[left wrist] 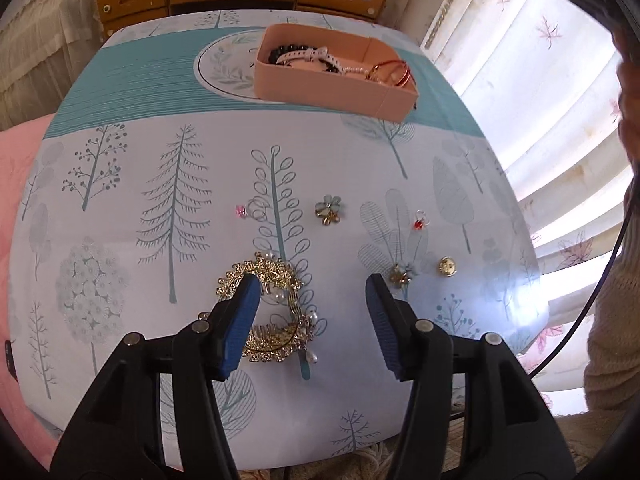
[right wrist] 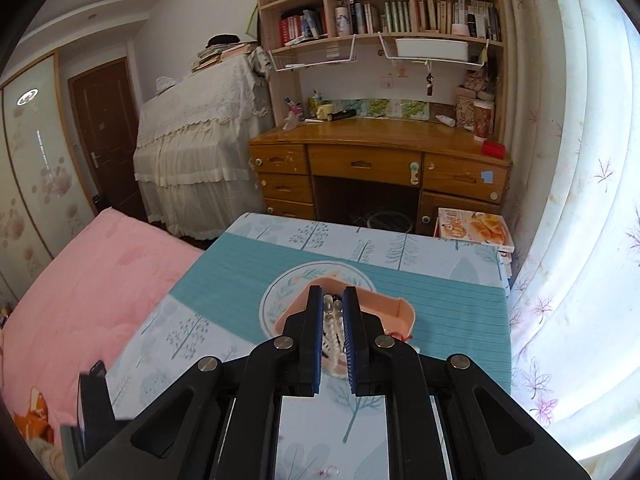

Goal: Organize jewelry

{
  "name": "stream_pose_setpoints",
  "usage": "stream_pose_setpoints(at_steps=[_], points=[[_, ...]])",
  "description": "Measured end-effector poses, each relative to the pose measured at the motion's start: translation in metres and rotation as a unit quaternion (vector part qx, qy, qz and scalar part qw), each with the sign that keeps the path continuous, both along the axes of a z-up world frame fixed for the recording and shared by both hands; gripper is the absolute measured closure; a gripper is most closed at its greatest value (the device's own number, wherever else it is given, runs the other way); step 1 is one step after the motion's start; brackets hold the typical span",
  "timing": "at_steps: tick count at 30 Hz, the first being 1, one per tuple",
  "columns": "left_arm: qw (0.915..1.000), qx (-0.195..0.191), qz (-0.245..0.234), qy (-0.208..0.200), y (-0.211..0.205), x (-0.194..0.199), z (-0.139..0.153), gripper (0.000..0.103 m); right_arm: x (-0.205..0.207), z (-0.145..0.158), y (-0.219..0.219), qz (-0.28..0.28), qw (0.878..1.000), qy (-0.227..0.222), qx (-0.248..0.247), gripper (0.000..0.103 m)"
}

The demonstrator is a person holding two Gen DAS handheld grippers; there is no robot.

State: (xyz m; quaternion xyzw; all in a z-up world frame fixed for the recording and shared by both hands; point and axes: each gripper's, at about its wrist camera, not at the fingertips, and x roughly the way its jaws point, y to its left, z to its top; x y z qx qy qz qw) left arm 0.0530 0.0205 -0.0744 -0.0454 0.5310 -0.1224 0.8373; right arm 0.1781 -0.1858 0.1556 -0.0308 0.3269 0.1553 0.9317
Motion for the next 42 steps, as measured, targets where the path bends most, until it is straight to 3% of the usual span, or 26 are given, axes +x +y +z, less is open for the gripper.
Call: stream_pose_setpoints(at_steps=[4,7,12,16,23,32,42], points=[[0.9994,0.034,-0.005,-0.007,-0.01,0.001,-0.007,0.057,0.033,-0.008,0.006,-0.023,1.0,0.008,-0.011,0.094],[0.9988,0.048,-0.009,-0.001,-0.016,0.004,-0.015,0.068,0.059,-0.024,0.008,-0.042,0.999,0.025,-0.008,0.094],[0.9975,0.069,-0.009,0.017,-0.02,0.009,-0.03,0.076,0.093,-0.064,0.009,-0.05,0.997,0.059,0.0,0.093],[0.9967,0.08,-0.011,0.009,-0.02,0.009,-0.031,0.096,0.101,-0.091,0.001,-0.06,0.995,0.078,-0.001,0.082],[0.9983,0.058,-0.003,0.006,-0.012,0.008,-0.027,0.097,0.091,-0.124,-0.034,-0.079,0.991,0.1,0.027,0.081],[0.9997,0.022,0.012,0.001,0.006,0.009,-0.005,0.099,0.059,-0.151,-0.048,-0.069,0.991,0.115,0.015,0.081],[0.9962,0.026,0.014,-0.082,0.012,0.028,0.074,0.103,0.054,-0.165,-0.066,-0.084,0.987,0.134,0.026,0.081]])
